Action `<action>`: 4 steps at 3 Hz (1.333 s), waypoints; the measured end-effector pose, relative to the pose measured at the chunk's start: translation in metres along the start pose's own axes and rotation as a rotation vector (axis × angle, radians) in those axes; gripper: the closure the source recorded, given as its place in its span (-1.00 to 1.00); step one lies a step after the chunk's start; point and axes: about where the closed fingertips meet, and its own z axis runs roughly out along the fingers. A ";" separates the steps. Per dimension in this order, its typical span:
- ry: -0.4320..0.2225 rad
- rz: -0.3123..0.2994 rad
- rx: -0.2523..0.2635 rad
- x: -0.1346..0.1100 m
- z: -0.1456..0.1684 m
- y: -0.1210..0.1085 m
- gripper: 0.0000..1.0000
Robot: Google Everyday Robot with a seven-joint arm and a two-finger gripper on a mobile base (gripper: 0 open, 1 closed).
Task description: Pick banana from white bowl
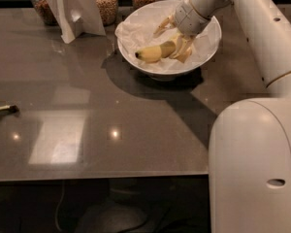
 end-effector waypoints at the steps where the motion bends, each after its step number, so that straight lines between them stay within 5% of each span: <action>1: 0.000 -0.011 -0.009 -0.003 0.002 -0.003 -0.14; 3: 0.011 -0.040 -0.048 -0.009 0.009 -0.008 -0.12; 4: 0.050 -0.099 -0.116 -0.016 0.020 -0.010 -0.02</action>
Offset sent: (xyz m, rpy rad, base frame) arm -0.0059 0.0268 -0.0088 -0.0918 0.0206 0.0691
